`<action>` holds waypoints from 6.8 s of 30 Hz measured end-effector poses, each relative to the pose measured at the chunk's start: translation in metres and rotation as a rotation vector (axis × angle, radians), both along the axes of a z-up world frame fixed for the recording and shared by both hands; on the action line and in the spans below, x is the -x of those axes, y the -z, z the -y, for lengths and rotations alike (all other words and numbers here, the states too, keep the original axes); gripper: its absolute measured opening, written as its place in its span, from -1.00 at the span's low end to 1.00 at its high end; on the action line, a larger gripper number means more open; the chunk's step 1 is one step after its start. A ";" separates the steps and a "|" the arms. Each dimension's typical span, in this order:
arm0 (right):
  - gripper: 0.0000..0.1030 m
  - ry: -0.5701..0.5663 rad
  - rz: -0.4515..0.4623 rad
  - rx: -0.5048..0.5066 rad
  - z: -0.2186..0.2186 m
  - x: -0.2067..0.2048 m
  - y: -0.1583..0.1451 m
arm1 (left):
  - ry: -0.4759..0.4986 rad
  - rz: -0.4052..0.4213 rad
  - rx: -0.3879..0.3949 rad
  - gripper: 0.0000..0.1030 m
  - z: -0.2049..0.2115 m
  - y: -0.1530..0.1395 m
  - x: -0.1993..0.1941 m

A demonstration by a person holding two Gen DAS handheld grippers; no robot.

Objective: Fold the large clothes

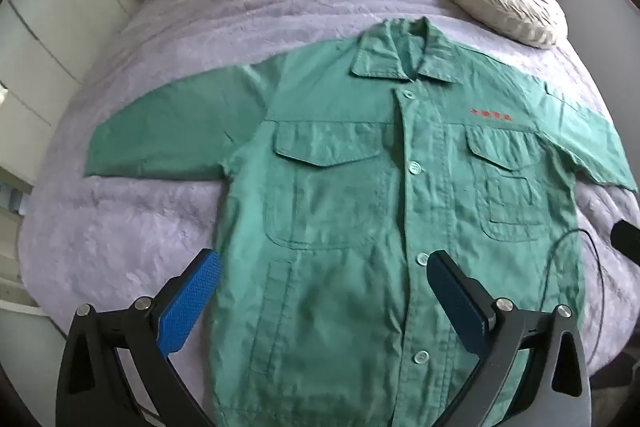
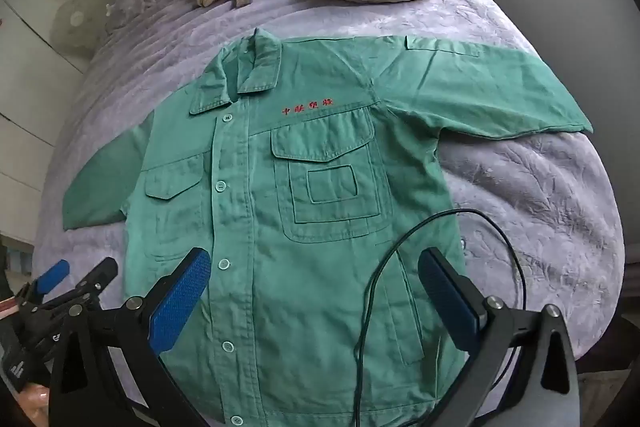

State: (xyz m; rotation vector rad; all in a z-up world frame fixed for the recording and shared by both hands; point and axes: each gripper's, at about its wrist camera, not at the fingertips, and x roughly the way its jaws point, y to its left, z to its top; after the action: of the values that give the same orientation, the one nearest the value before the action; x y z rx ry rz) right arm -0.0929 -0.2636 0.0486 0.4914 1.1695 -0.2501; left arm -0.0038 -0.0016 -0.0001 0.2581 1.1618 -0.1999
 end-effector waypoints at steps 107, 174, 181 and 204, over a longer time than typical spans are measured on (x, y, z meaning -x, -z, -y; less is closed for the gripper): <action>1.00 -0.042 -0.133 0.089 -0.015 -0.016 0.040 | 0.012 -0.151 -0.030 1.00 0.001 0.046 -0.009; 1.00 -0.089 -0.095 0.114 -0.038 -0.029 0.033 | -0.006 -0.159 0.156 1.00 -0.043 0.050 -0.034; 1.00 -0.213 -0.120 0.106 -0.094 -0.057 0.048 | -0.203 -0.063 0.211 1.00 -0.158 0.073 -0.101; 1.00 -0.339 -0.204 0.049 -0.186 -0.112 0.094 | -0.630 0.070 0.464 -0.91 -0.356 0.145 -0.241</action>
State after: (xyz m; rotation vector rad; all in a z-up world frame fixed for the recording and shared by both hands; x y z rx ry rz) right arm 0.0193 -0.0777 -0.0449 0.2213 1.4208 -0.0363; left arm 0.2370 0.3539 -0.1454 -0.5054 1.0430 0.0983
